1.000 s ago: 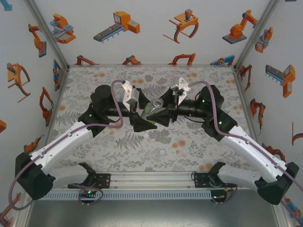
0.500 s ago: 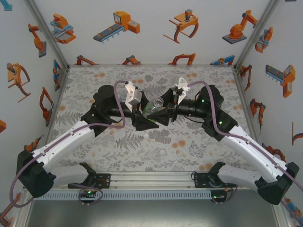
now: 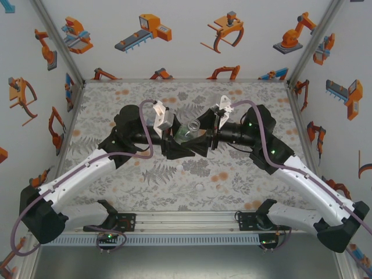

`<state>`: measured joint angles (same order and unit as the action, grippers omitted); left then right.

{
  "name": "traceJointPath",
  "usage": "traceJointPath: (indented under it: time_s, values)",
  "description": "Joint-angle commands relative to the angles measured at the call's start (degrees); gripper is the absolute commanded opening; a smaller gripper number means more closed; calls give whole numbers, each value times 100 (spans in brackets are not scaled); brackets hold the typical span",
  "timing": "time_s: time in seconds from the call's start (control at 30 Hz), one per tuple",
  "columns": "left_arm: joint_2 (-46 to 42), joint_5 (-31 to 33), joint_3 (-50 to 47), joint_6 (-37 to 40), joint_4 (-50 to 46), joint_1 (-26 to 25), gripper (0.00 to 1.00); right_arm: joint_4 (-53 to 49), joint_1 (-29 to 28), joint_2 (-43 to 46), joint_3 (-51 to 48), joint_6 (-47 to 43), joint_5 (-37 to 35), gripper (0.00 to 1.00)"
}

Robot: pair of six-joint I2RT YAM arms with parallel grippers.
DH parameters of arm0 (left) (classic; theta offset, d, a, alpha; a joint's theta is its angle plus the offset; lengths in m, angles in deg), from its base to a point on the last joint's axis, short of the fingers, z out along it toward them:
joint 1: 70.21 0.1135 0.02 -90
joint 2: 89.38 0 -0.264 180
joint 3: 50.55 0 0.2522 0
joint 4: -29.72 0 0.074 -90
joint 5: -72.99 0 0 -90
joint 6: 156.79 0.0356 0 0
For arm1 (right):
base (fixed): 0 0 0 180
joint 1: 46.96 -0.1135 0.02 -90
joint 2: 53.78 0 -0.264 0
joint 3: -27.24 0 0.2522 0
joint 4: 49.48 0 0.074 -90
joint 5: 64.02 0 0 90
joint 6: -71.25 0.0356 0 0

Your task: Screw on the bottle caps

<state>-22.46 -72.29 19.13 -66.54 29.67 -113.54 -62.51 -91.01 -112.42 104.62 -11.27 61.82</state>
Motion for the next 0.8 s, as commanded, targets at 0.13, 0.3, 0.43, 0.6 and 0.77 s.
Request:
traceJointPath:
  time_s: [0.13, 0.3, 0.43, 0.6, 0.77]
  values:
    - [-470, 251, -26, 505, -713, 434, 39, -966, 2, 577, 342, -575, -787, 76]
    - [-679, 382, 19, 671, -1219, 952, 26, -1744, 2, 688, 336, -428, -1679, 76]
    - [-664, 381, 207, 922, -1671, 1240, 13, -2439, 3, 572, 342, -93, -2515, 71]
    - [-619, 377, 373, 1185, -2111, 1580, 0, -3221, 2, 405, 148, 653, -3344, 68]
    - [-582, 460, 286, 1135, -2035, 1961, 0, -3726, 54, 239, -258, 1340, -3759, 65]
